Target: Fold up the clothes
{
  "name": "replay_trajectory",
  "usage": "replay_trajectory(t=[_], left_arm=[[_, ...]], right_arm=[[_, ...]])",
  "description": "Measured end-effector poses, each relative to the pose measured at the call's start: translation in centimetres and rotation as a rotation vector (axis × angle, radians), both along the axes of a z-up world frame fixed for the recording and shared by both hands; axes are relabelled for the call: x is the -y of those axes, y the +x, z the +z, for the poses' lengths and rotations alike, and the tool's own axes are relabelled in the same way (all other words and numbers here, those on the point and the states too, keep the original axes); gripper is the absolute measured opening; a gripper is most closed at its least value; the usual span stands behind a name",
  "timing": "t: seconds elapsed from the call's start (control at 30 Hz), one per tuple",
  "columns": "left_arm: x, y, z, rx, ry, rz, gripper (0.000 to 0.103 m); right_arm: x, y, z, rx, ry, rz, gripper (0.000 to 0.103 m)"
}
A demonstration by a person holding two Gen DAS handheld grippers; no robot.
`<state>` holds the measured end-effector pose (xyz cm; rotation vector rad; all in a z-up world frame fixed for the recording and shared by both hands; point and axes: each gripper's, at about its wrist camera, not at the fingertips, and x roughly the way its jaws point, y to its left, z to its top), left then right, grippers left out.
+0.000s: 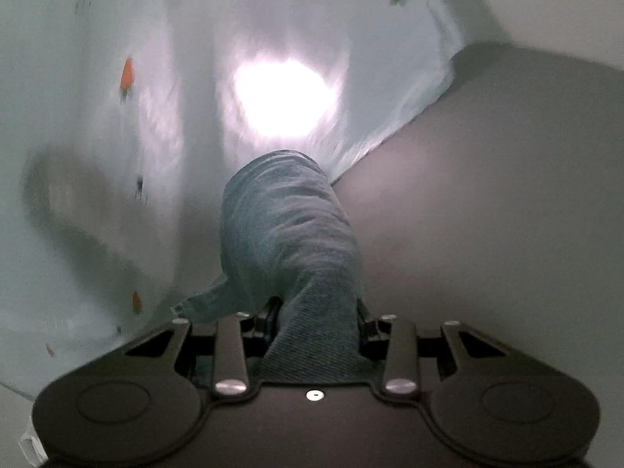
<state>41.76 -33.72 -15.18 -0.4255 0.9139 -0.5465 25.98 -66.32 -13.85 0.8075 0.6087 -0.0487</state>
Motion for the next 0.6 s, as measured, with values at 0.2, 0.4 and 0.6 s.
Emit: replay_trajectory(t=[0.2, 0.4, 0.6], left_arm=[[13.4, 0.7, 1.5, 0.015, 0.001, -0.005, 0.021], [26.9, 5.2, 1.0, 0.026, 0.013, -0.027, 0.021], [35.6, 11.2, -2.2, 0.043, 0.072, -0.05, 0.021]], right_arm=[[12.1, 0.8, 2.7, 0.04, -0.073, 0.028, 0.038], [23.8, 6.4, 4.4, 0.065, -0.198, 0.109, 0.038], [32.5, 14.0, 2.4, 0.067, -0.347, 0.162, 0.039]])
